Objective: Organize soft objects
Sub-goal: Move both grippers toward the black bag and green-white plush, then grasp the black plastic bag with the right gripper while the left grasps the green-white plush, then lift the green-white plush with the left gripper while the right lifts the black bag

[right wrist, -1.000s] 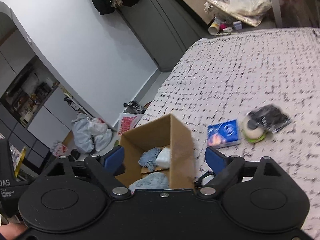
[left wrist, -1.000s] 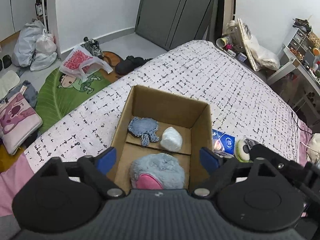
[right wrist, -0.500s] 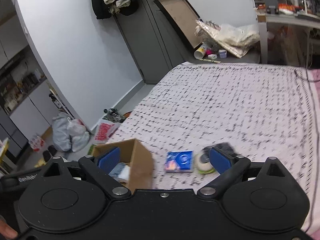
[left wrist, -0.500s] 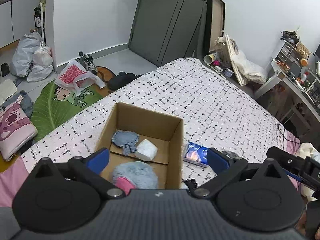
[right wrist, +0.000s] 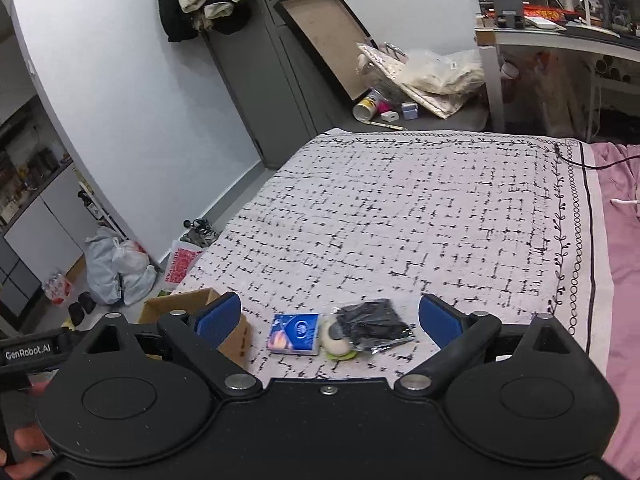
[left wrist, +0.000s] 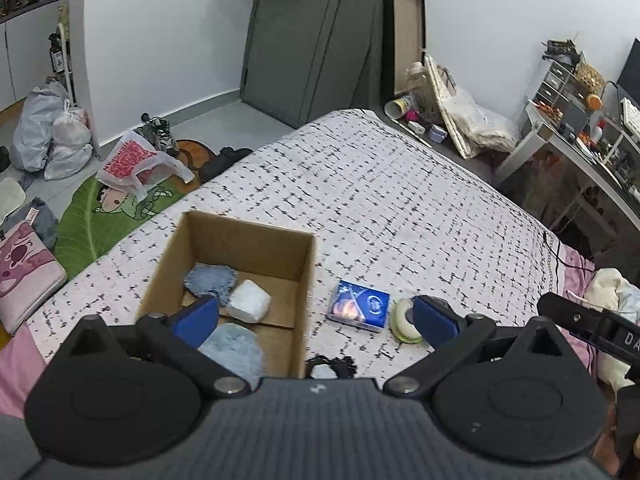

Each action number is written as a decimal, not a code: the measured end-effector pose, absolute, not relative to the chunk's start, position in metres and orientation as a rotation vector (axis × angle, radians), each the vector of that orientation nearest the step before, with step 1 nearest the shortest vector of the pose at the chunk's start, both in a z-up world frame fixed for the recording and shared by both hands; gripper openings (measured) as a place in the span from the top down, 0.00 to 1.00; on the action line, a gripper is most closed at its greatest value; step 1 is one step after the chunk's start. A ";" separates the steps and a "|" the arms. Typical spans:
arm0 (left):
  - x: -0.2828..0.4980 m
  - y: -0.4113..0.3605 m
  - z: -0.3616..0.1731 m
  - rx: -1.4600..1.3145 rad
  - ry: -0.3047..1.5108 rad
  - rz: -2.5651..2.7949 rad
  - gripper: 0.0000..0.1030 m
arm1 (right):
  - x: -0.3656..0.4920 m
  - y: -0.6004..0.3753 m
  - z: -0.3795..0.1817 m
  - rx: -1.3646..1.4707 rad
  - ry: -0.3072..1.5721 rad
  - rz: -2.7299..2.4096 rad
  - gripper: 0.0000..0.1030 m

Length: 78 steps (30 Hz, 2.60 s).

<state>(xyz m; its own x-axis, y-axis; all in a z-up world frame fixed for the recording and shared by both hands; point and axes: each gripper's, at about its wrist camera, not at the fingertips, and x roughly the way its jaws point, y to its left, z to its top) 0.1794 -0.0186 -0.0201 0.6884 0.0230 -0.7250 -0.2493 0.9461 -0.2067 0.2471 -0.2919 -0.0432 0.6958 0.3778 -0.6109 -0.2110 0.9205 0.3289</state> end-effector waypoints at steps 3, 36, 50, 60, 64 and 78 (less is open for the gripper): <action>0.184 -0.031 -0.022 -0.289 0.806 0.146 0.01 | 0.253 -0.299 -0.044 0.228 0.738 0.337 0.07; 0.273 -0.107 -0.107 -0.327 0.966 0.110 0.45 | 0.332 -0.348 -0.128 0.374 0.915 0.299 0.13; 0.307 -0.106 -0.147 -0.388 1.051 0.134 0.59 | 0.361 -0.318 -0.188 0.478 1.007 0.320 0.23; 0.315 -0.100 -0.165 -0.449 1.061 0.145 0.62 | 0.366 -0.298 -0.198 0.400 1.024 0.324 0.51; 0.316 -0.103 -0.167 -0.460 1.063 0.151 0.62 | 0.364 -0.300 -0.197 0.405 1.057 0.335 0.63; 0.331 -0.130 -0.176 -0.442 1.086 0.143 0.61 | 0.338 -0.333 -0.174 0.436 1.028 0.233 0.82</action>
<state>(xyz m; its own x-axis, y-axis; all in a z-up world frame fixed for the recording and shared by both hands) 0.3314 -0.1297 -0.1763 0.4668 -0.1009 -0.8786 -0.3255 0.9042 -0.2767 0.3381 -0.3329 -0.1744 0.5024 0.3864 -0.7735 0.0149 0.8906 0.4546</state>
